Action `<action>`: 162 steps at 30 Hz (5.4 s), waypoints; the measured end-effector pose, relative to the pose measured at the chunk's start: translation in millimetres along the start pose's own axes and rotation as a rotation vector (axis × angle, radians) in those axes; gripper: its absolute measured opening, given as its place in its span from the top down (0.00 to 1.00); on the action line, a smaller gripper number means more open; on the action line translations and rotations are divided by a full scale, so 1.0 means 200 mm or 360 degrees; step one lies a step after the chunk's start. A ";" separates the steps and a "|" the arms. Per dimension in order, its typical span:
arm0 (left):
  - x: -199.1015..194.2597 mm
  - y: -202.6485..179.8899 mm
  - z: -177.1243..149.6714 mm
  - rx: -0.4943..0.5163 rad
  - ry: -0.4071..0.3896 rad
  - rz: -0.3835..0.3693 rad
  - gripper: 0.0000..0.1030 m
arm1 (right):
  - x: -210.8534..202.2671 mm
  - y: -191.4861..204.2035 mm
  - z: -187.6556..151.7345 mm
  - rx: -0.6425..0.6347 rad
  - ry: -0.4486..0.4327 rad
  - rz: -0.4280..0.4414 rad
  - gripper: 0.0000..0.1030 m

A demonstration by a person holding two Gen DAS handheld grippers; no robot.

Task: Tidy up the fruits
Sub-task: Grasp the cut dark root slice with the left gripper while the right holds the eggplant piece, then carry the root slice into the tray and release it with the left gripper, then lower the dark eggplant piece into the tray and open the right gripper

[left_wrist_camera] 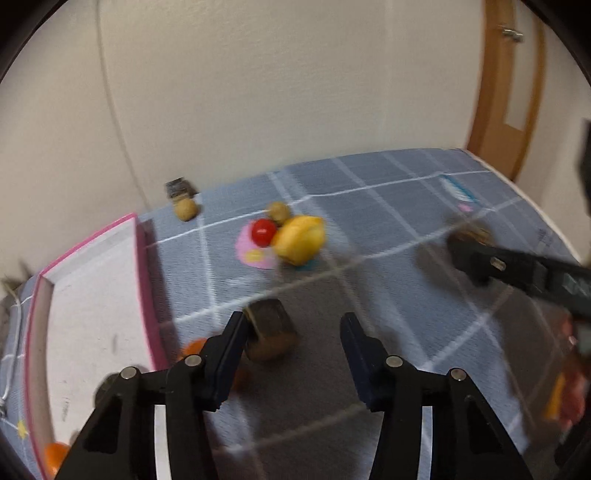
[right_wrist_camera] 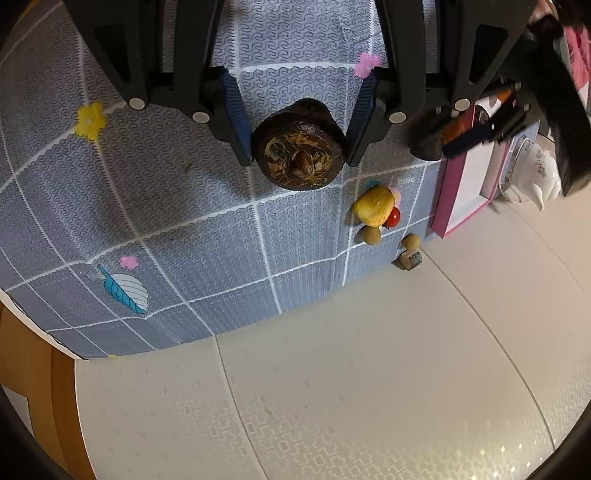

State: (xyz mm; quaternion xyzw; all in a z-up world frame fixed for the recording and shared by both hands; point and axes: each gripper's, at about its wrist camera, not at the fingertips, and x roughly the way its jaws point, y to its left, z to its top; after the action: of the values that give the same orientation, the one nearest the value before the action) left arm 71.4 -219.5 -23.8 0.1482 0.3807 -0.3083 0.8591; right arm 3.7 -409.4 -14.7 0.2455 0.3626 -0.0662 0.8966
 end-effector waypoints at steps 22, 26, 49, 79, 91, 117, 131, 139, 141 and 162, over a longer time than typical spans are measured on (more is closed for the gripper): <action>0.15 -0.05 0.11 -0.0222 0.0184 0.0011 0.46 | -0.05 -0.07 0.02 0.0120 -0.0044 0.0021 0.50; 0.19 -0.03 0.15 -0.0281 0.0226 0.0001 0.58 | -0.06 -0.08 0.02 0.0130 -0.0049 0.0022 0.50; -0.02 -0.06 -0.17 -0.0316 0.0042 0.0080 0.64 | -0.09 -0.07 0.01 0.0117 -0.0061 0.0013 0.50; -0.31 0.24 -0.17 -0.0320 -0.0263 0.0099 0.65 | 0.06 0.09 -0.03 -0.0057 0.0009 -0.0012 0.50; -0.38 0.71 -0.30 -0.0558 -0.0325 0.0352 0.65 | 0.13 0.23 -0.06 -0.0163 0.0034 0.0005 0.50; -0.24 1.02 -0.36 -0.0758 -0.0118 0.0484 0.39 | 0.19 0.50 -0.12 -0.0333 0.0012 0.0042 0.50; -0.41 0.91 -0.46 -0.0728 -0.0226 0.0522 0.05 | 0.17 0.61 -0.13 -0.0375 -0.0031 0.0122 0.50; -0.45 0.85 -0.49 -0.0685 -0.0211 0.0546 0.05 | 0.16 0.73 -0.14 -0.0438 -0.0054 0.0223 0.50; -0.46 0.84 -0.50 -0.0672 -0.0214 0.0562 0.05 | 0.17 0.77 -0.15 -0.0469 -0.0058 0.0246 0.50; -0.49 0.83 -0.53 -0.0589 -0.0203 0.0607 0.05 | 0.47 1.23 -0.18 -0.0859 0.0040 0.0338 0.50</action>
State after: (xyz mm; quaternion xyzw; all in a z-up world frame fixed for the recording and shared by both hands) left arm 68.4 -0.1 -18.0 0.0380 0.3409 -0.0747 0.9364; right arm 122.9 -172.4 -4.4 0.0355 0.3506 0.1301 0.9268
